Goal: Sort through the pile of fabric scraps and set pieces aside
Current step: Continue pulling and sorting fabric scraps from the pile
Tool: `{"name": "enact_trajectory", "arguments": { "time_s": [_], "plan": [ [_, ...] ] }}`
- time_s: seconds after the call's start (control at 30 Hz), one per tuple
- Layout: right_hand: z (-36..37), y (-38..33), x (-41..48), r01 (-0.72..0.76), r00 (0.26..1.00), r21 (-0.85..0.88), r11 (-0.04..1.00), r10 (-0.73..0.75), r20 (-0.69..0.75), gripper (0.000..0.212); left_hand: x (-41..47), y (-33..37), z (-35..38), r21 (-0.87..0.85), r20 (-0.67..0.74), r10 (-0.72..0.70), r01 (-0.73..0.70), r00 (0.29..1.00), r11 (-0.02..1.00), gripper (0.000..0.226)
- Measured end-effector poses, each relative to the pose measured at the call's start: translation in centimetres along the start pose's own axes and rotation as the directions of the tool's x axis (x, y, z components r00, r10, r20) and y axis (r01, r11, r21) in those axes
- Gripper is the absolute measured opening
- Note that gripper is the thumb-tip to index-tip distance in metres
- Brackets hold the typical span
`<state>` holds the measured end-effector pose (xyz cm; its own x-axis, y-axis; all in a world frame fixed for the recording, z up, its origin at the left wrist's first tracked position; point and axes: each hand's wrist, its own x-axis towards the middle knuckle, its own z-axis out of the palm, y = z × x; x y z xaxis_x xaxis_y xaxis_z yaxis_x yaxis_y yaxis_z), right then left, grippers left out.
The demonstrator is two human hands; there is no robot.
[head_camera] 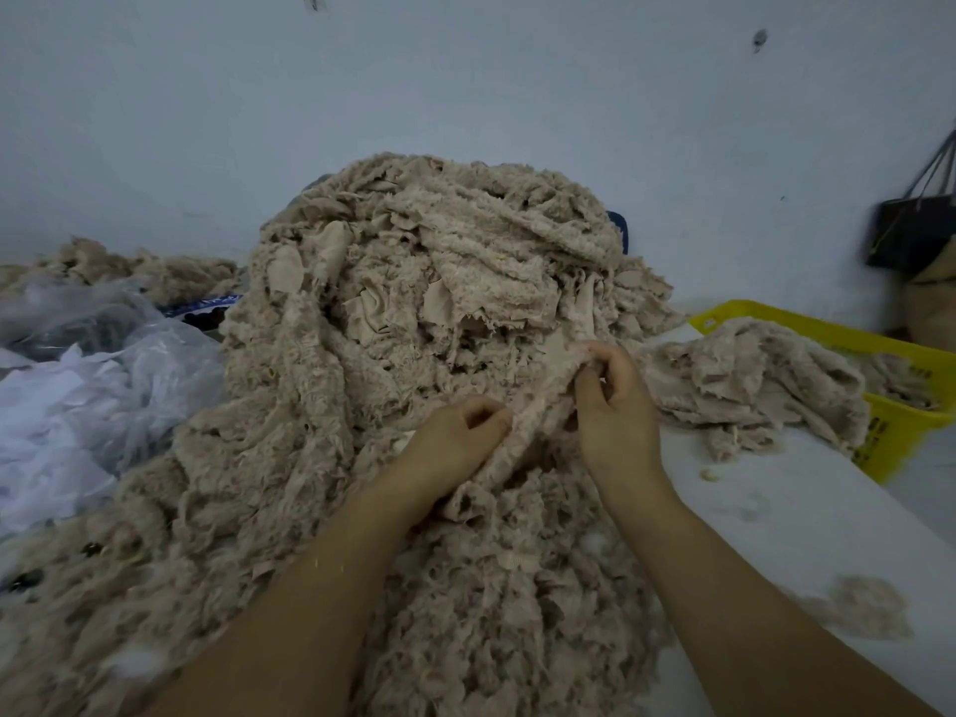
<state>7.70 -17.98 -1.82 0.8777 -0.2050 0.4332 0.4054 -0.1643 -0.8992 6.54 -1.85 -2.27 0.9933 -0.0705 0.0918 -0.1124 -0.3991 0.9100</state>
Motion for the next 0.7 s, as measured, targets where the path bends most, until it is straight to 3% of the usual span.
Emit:
{"name": "enact_trajectory", "arguments": {
  "time_s": [0.1,0.23,0.33,0.43,0.53,0.7],
  "plan": [
    [0.1,0.0,-0.1,-0.036,0.999,0.117,0.992,0.032,0.035,0.040,-0.2,0.3,0.2,0.082,0.058,-0.031,0.026,0.998,0.996,0.047],
    [0.4,0.2,-0.4,0.025,0.988,0.152,0.988,-0.048,0.145,0.047,-0.7,0.5,-0.3,-0.227,0.106,-0.072,0.095,0.992,0.969,0.078],
    [0.9,0.3,-0.5,0.021,0.965,0.123,0.992,-0.052,0.257,0.035,-0.5,0.6,-0.2,-0.393,0.090,-0.077,0.107,0.993,0.913,0.060],
    [0.8,0.5,-0.3,0.041,0.974,0.055,0.998,-0.052,0.219,0.032,-0.3,0.9,-0.4,-0.542,0.020,-0.080,0.078,0.997,0.837,0.026],
    [0.8,0.6,-0.1,0.066,0.985,-0.066,0.996,-0.055,0.162,0.022,-0.1,0.8,-0.6,-0.663,-0.010,-0.074,0.049,0.997,0.747,0.027],
    [0.2,1.0,0.2,-0.082,0.996,0.005,0.997,0.082,0.033,0.022,0.3,0.7,-1.1,-0.781,-0.171,-0.132,-0.053,0.976,0.623,0.031]
  ]
}}
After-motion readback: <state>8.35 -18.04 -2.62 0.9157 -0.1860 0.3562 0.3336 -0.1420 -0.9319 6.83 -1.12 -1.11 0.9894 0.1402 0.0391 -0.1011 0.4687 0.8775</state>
